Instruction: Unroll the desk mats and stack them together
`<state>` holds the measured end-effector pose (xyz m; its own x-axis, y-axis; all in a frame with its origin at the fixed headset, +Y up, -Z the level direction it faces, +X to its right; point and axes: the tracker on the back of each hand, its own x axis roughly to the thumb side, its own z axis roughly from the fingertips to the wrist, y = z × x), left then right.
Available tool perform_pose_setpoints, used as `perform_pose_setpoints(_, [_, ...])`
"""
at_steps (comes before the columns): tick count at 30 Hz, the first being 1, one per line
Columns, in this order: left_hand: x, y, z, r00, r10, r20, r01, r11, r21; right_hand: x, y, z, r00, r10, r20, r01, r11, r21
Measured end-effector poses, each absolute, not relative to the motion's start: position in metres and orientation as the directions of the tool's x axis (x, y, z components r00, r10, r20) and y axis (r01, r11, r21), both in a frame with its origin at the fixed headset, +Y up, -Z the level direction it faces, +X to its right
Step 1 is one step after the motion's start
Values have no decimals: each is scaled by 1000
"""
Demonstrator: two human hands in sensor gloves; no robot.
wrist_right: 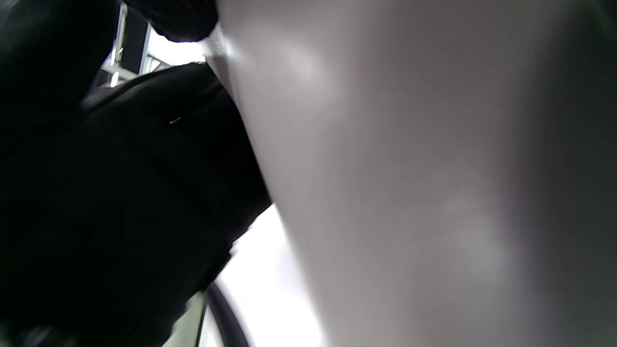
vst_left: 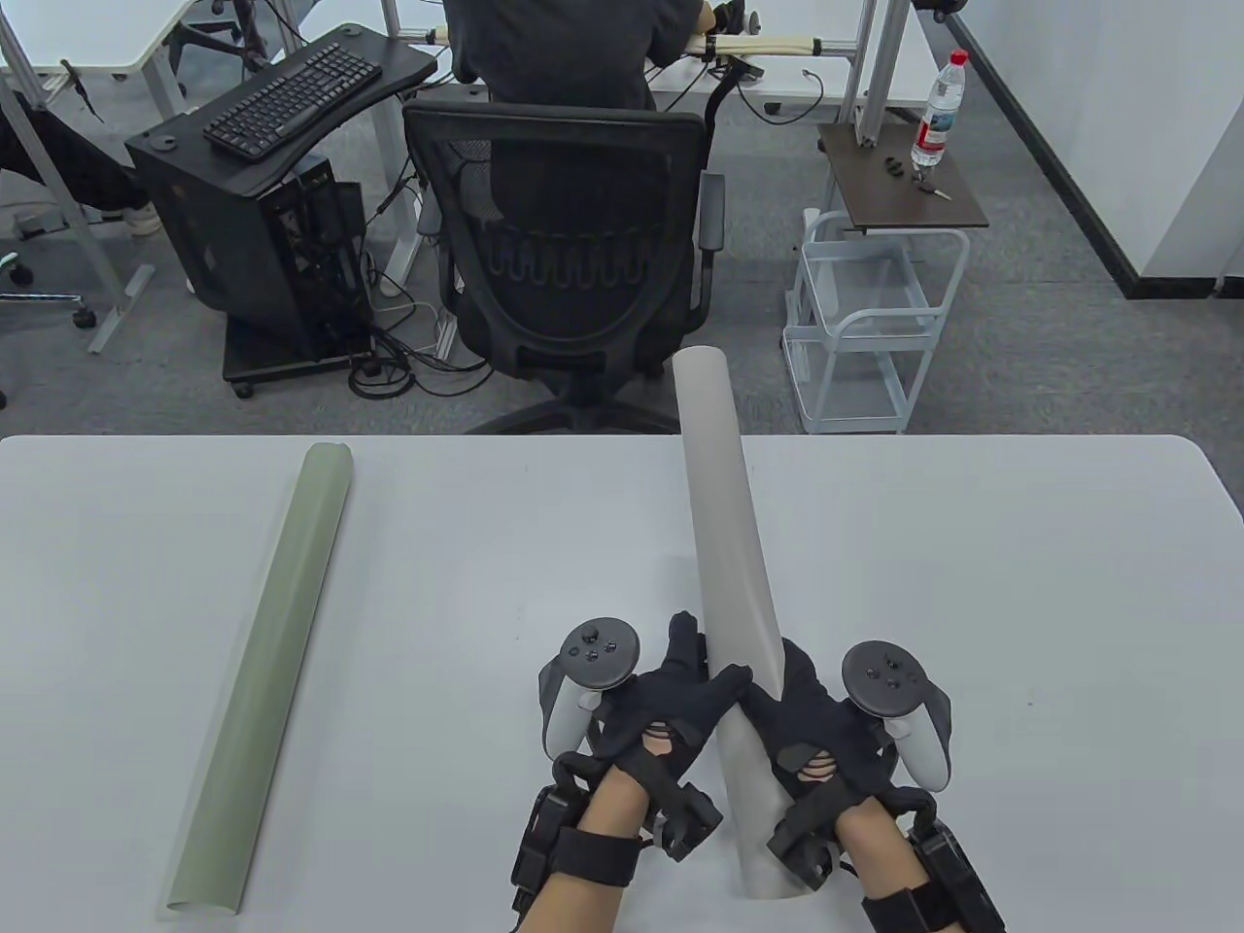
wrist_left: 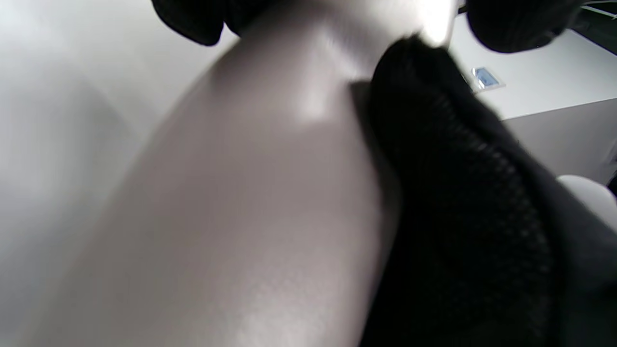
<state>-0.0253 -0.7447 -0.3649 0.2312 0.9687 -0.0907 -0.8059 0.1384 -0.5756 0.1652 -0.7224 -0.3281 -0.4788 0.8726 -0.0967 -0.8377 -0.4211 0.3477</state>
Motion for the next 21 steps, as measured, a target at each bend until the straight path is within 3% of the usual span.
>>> perform_pose_setpoints(3, [-26,-751,-369,168,977,-130,-817,64,-572,150,-713,-318,-582,813,-11,-763,-542,352])
perform_pose_setpoints(7, [-32,-762,-372,-69,969,-237,-792,-198,-577,137,-710,-311,-531,844,72,-744,-506,437])
perform_pose_setpoints(9, [-37,-762,-372,-100,964,-248,-762,-234,-603,139,-710,-311,-515,856,46,-715,-459,527])
perform_pose_setpoints(12, [-40,-763,-372,-145,954,-262,-759,-277,-589,148,-715,-315,-432,902,0,-760,-364,539])
perform_pose_setpoints(16, [-43,-765,-373,-243,924,-296,-724,-376,-579,171,-718,-325,-345,938,-25,-840,-296,454])
perform_pose_setpoints(21, [-41,-761,-372,-272,914,-302,-690,-404,-600,193,-747,-341,-152,959,-240,-928,-55,369])
